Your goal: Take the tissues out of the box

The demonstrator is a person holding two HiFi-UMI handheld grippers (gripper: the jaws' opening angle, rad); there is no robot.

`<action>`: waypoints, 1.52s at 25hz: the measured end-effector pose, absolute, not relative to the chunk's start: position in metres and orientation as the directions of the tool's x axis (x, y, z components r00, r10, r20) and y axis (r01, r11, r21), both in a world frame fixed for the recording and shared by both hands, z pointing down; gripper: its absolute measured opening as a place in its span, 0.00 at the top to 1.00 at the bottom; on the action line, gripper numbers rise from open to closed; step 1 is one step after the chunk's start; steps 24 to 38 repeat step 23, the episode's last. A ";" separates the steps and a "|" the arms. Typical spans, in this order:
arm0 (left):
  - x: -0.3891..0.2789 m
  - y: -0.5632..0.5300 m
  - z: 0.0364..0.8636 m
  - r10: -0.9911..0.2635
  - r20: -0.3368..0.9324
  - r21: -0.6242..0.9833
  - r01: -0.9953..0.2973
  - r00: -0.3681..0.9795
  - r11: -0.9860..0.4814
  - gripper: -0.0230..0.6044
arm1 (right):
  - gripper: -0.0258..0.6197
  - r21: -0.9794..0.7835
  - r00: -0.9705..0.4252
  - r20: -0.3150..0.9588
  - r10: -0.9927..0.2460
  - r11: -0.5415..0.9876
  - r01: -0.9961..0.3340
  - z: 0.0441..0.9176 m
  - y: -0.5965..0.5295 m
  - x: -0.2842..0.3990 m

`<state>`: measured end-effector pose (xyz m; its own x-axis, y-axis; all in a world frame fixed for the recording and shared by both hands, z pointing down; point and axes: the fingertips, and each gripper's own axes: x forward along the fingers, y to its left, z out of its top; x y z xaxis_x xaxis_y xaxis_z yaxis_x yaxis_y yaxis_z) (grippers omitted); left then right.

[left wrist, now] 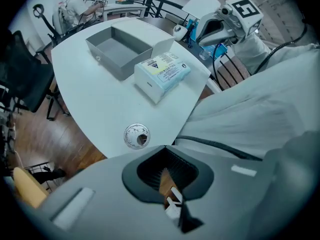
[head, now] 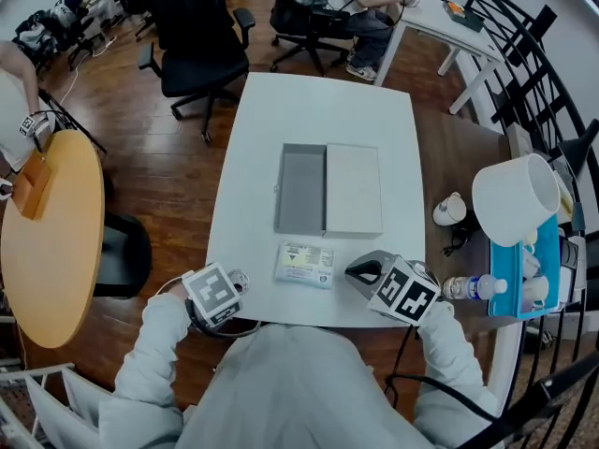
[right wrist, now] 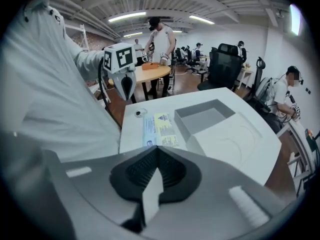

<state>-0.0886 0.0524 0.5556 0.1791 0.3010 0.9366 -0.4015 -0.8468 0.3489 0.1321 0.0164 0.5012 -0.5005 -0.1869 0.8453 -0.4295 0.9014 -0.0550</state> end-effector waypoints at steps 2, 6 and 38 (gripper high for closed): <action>-0.094 0.050 0.549 0.292 0.946 0.323 -0.388 0.138 -0.863 0.94 | 0.96 -0.056 -0.498 0.848 -0.181 0.904 -0.424 0.505 0.018 0.132; -0.096 0.043 0.541 0.261 0.959 0.284 -0.375 0.114 -0.882 0.94 | 0.96 -0.056 -0.483 0.860 -0.163 0.911 -0.408 0.516 0.024 0.134; -0.109 0.052 0.535 0.241 0.946 0.305 -0.345 0.217 -0.887 0.94 | 0.96 -0.056 -0.418 0.896 -0.148 0.898 -0.437 0.519 0.043 0.125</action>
